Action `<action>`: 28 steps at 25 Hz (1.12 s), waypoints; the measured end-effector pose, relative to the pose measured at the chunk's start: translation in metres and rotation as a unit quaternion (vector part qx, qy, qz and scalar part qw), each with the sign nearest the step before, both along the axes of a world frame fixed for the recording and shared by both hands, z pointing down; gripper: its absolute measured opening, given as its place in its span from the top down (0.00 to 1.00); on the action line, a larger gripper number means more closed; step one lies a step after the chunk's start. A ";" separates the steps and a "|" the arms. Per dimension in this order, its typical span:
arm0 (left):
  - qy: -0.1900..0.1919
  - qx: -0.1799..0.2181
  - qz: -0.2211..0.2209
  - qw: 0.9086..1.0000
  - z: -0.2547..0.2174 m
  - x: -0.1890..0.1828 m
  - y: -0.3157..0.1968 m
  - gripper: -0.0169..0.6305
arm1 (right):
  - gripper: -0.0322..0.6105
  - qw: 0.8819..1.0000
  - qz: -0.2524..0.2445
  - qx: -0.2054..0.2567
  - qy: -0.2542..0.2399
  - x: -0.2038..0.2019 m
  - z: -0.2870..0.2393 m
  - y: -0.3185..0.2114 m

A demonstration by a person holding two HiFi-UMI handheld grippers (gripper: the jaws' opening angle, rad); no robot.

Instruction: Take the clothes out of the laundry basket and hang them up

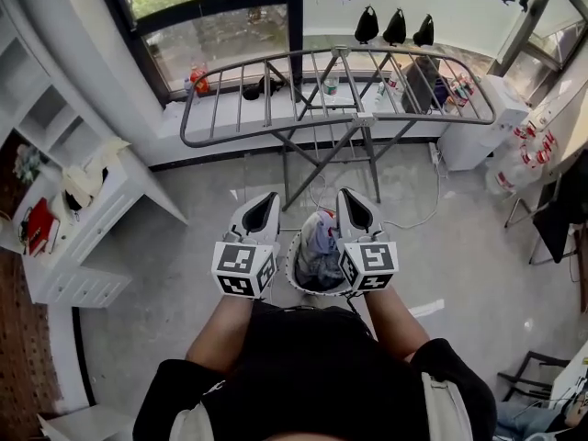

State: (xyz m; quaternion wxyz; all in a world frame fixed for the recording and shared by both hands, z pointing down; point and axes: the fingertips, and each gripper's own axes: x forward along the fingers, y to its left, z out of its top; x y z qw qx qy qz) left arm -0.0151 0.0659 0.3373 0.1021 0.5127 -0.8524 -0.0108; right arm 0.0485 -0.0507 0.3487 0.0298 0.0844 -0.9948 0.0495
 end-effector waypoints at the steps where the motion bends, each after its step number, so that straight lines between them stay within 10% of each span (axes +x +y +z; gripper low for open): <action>1: -0.002 0.002 0.008 1.000 -0.002 -0.006 -0.006 0.96 | 0.93 1.000 0.005 0.001 -0.001 -0.005 -0.001 -0.002; 15: -0.006 0.007 0.212 0.977 0.008 -0.078 -0.114 0.96 | 0.93 0.981 0.192 -0.005 0.003 -0.043 0.014 -0.069; 28: 0.018 -0.003 0.424 0.906 0.028 -0.101 -0.175 0.96 | 0.93 0.923 0.384 -0.021 0.015 -0.046 0.028 -0.081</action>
